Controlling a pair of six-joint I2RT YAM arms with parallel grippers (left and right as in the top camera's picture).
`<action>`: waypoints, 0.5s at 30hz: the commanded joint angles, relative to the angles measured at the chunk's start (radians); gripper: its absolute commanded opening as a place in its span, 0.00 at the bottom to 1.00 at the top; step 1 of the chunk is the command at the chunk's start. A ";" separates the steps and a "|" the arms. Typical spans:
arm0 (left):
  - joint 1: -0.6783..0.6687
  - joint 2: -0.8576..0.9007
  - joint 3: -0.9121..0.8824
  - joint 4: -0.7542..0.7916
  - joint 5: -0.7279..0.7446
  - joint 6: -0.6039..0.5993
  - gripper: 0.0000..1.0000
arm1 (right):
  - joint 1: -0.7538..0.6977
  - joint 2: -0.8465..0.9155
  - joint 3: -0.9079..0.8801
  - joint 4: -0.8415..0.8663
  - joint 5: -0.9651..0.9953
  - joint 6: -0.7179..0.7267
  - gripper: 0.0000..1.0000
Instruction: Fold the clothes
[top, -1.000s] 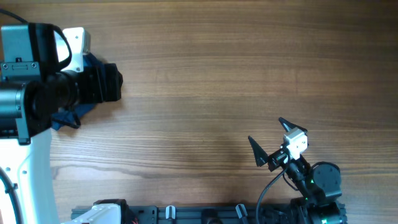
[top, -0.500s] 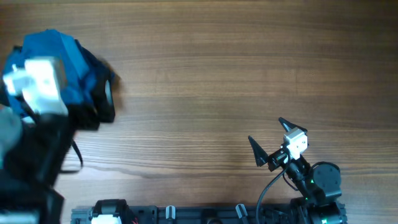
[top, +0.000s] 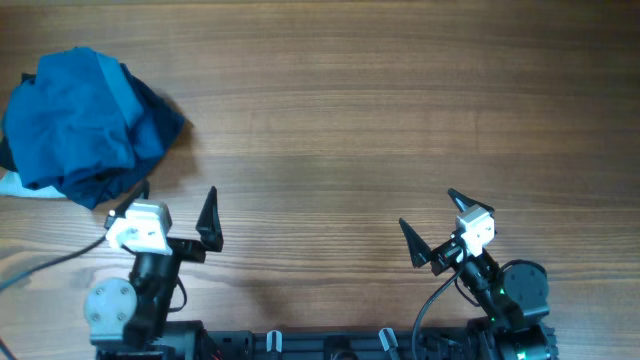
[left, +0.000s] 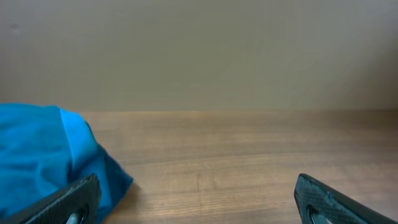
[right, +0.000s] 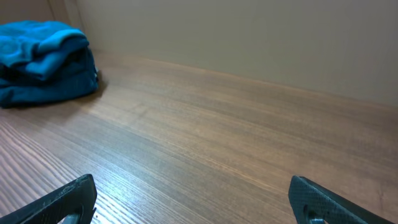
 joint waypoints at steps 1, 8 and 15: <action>-0.003 -0.104 -0.137 0.078 0.012 0.015 1.00 | 0.005 -0.012 0.005 0.003 0.003 0.016 1.00; -0.004 -0.163 -0.330 0.198 0.031 0.015 1.00 | 0.005 -0.012 0.005 0.003 0.003 0.016 1.00; -0.005 -0.163 -0.400 0.217 0.031 0.015 1.00 | 0.005 -0.012 0.005 0.003 0.003 0.016 1.00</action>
